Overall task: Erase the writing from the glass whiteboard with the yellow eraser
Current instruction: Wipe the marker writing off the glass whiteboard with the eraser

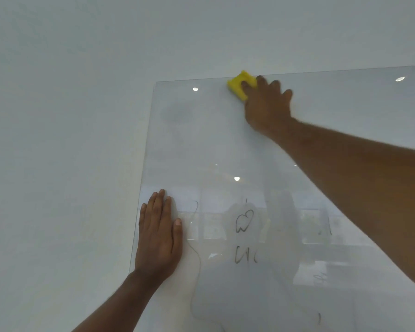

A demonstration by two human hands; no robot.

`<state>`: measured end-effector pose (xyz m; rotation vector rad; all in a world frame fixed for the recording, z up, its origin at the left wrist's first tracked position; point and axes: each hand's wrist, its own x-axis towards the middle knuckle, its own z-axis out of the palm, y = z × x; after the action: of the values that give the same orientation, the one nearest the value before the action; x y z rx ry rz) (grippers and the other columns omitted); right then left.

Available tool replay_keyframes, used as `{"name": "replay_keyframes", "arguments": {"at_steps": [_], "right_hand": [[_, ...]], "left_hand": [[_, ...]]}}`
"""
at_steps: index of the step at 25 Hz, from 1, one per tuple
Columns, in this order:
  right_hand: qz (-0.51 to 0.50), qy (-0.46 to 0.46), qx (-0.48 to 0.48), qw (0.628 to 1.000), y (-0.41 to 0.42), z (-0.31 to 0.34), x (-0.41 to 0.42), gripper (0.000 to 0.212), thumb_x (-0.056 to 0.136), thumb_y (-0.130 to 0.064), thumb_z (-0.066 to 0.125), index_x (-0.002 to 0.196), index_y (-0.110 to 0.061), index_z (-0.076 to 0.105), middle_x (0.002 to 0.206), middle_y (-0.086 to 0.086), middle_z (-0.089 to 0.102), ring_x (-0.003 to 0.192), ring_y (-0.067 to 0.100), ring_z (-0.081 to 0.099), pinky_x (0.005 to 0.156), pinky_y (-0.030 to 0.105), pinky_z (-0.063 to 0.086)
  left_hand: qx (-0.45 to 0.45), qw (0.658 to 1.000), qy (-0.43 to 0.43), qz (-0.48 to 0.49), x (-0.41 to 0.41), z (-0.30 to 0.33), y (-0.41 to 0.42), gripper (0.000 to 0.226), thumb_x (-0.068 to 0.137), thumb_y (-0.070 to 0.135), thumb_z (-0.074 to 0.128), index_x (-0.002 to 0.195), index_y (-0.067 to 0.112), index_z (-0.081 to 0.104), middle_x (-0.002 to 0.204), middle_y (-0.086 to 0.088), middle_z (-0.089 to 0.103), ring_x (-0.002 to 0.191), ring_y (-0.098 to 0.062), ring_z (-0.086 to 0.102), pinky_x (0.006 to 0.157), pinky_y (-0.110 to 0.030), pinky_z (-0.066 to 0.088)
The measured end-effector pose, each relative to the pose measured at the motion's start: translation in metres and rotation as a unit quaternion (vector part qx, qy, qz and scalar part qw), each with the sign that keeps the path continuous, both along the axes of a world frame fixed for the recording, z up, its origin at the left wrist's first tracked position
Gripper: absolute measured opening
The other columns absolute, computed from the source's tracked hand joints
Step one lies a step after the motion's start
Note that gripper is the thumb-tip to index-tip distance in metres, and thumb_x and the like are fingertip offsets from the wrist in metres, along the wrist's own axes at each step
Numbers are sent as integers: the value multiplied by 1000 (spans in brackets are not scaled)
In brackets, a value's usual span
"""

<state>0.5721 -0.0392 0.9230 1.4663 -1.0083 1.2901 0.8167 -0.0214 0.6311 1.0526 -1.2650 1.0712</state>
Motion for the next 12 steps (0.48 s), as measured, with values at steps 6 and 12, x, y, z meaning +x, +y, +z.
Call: {"name": "replay_keyframes", "arguments": {"at_steps": [6,12], "right_hand": [[26,140,-5,990,10,-57,25,52,101,-25,45,151,-33,34,159,11,32,128,41,43,102,54,34],[84,402,-37,911,0,-273,23,53,91,-25,50,143,-34,46,154,12,42,115,36,53,84,45,36]], "left_hand": [[-21,995,45,-91,3,-1,4,55,105,21,30,154,-4,36,164,-14,32,156,-25,23,129,-41,17],[-50,981,97,-163,9,-2,9,55,94,-5,32,147,-6,47,155,-7,41,150,-20,32,128,-25,19]]}}
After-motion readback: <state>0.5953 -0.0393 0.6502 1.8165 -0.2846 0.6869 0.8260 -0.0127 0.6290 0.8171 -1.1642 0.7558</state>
